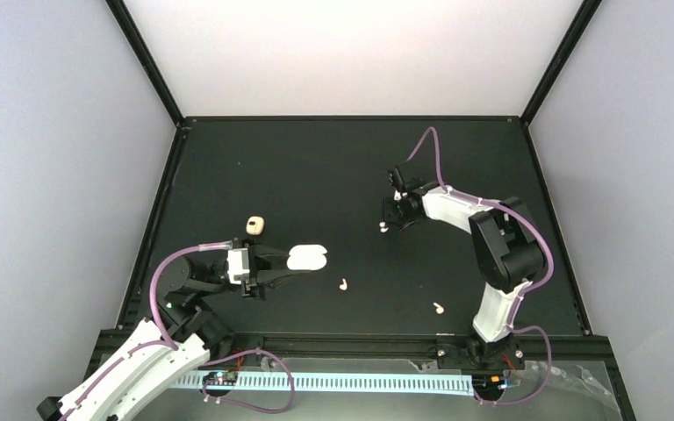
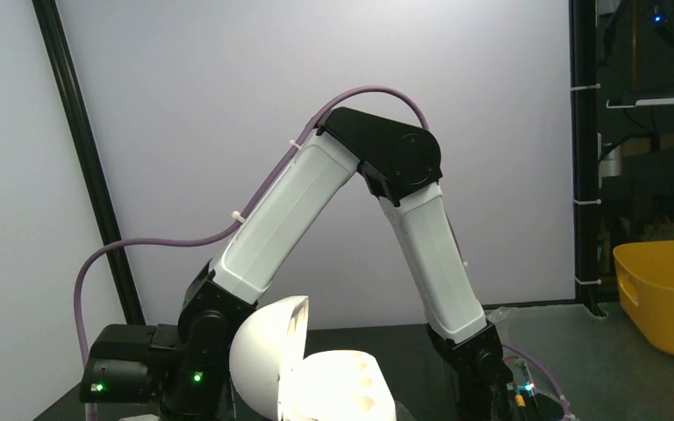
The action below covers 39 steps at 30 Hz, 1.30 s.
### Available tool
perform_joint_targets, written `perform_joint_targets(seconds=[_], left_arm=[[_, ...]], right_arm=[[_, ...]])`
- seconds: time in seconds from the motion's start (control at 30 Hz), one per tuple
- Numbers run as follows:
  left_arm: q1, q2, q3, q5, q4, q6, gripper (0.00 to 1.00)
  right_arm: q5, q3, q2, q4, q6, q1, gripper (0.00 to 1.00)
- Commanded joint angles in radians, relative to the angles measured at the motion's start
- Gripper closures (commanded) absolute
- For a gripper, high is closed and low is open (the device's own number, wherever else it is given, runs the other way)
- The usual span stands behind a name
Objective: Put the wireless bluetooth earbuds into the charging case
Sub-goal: Pick up the earbud from the center of the board.
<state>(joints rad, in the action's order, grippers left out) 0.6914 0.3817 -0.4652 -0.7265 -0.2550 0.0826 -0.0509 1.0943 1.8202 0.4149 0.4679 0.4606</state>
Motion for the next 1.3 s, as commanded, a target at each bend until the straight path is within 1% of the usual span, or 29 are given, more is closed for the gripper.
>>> perform_joint_targets(seconds=[0.0,0.4,0.77,1.0,1.07,1.27], left_arm=[[0.006,0.004,-0.004,-0.015,-0.026,0.002,0.99],[0.005,0.002,-0.004,-0.015,-0.027,0.002,0.98],[0.006,0.001,-0.004,-0.014,-0.026,0.003,0.98],[0.006,0.003,-0.004,-0.017,-0.026,0.005,0.99],[0.006,0.003,-0.004,-0.016,-0.027,0.006,0.98],[0.007,0.004,-0.003,-0.017,-0.027,0.006,0.98]], right_arm=[[0.011,0.024,0.031,0.015,-0.012,0.024,0.7],[0.01,0.048,0.043,0.023,-0.009,0.063,0.74],[0.008,0.064,0.042,0.024,-0.004,0.088,0.84],[0.018,0.065,0.032,0.024,-0.004,0.089,0.94],[0.021,0.067,0.028,0.023,-0.004,0.089,0.98],[0.036,0.065,-0.015,0.024,0.0,0.089,0.99]])
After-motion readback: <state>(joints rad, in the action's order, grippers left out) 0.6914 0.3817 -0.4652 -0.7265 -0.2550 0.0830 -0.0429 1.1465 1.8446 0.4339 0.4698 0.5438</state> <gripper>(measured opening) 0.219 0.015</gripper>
